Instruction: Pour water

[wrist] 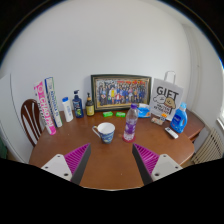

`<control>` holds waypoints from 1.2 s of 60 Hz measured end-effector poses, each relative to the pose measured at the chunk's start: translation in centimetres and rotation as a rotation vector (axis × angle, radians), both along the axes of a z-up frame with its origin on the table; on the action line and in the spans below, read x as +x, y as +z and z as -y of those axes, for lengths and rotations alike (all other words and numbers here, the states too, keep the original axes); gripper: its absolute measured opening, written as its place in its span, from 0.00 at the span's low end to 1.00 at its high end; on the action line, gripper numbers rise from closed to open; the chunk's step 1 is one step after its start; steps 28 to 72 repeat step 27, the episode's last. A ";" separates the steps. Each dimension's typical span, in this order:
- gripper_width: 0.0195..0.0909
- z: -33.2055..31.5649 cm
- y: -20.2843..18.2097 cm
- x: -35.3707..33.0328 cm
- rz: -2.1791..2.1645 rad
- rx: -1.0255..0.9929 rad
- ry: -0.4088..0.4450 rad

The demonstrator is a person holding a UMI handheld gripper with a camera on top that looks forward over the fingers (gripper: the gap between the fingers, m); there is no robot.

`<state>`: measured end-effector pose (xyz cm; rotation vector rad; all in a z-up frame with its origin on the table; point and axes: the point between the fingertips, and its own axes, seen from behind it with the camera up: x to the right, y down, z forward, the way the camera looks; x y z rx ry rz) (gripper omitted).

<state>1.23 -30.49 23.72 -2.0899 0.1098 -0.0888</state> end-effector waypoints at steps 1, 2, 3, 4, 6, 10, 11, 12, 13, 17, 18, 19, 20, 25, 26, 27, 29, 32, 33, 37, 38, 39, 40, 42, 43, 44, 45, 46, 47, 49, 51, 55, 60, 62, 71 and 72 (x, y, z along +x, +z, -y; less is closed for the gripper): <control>0.92 0.1 -0.1 0.0 0.002 -0.003 0.001; 0.92 0.2 -0.1 0.1 0.004 -0.006 0.002; 0.92 0.3 -0.1 0.1 0.006 -0.007 0.003; 0.93 0.4 -0.1 0.2 0.007 -0.007 0.004; 0.92 0.5 0.1 0.3 0.012 -0.007 0.008; 0.93 0.6 0.5 0.3 0.025 -0.001 0.015; 0.92 0.6 0.6 0.3 0.022 0.002 0.017; 0.92 0.7 0.7 0.3 0.019 0.004 0.018; 0.92 0.7 0.7 0.2 0.015 0.004 0.021; 0.92 0.8 0.7 0.3 0.009 0.000 0.024; 0.92 0.8 0.7 0.3 0.006 0.000 0.023; 0.92 0.9 0.7 0.3 0.003 0.000 0.024; 0.92 0.9 0.7 0.4 0.002 -0.001 0.024; 0.93 1.0 0.4 0.4 0.007 -0.007 0.032; 0.93 1.0 0.4 0.4 0.008 -0.010 0.033; 0.93 1.1 0.3 0.5 0.008 -0.012 0.034; 0.93 1.1 0.3 0.5 0.008 -0.012 0.034; 0.93 1.1 0.3 0.5 0.008 -0.012 0.034; 0.93 1.1 0.3 0.5 0.008 -0.012 0.034; 0.93 1.1 0.3 0.5 0.008 -0.012 0.034; 0.93 1.1 0.3 0.5 0.008 -0.012 0.034; 0.93 1.1 0.3 0.5 0.008 -0.012 0.034; 0.93 1.1 0.3 0.5 0.008 -0.012 0.034; 0.93 1.1 0.3 0.5 0.008 -0.012 0.034; 0.93 1.1 0.3 0.5 0.008 -0.012 0.034; 0.93 1.1 0.3 0.5 0.008 -0.012 0.034; 0.93 1.1 0.3 0.5 0.008 -0.012 0.034; 0.93 1.1 0.3 0.5 0.008 -0.012 0.034; 0.93 1.1 0.3 0.5 0.008 -0.012 0.034; 0.93 1.1 0.3 0.5 0.008 -0.012 0.034; 0.93 1.1 0.3 0.5 0.008 -0.012 0.034; 0.93 1.1 0.3 0.5 0.008 -0.012 0.034; 0.93 1.1 0.3 0.5 0.008 -0.012 0.034; 0.93 1.1 0.3 0.5 0.008 -0.012 0.034; 0.93 1.1 0.3 0.5 0.008 -0.012 0.034; 0.93 1.1 0.3 0.5 0.008 -0.012 0.034</control>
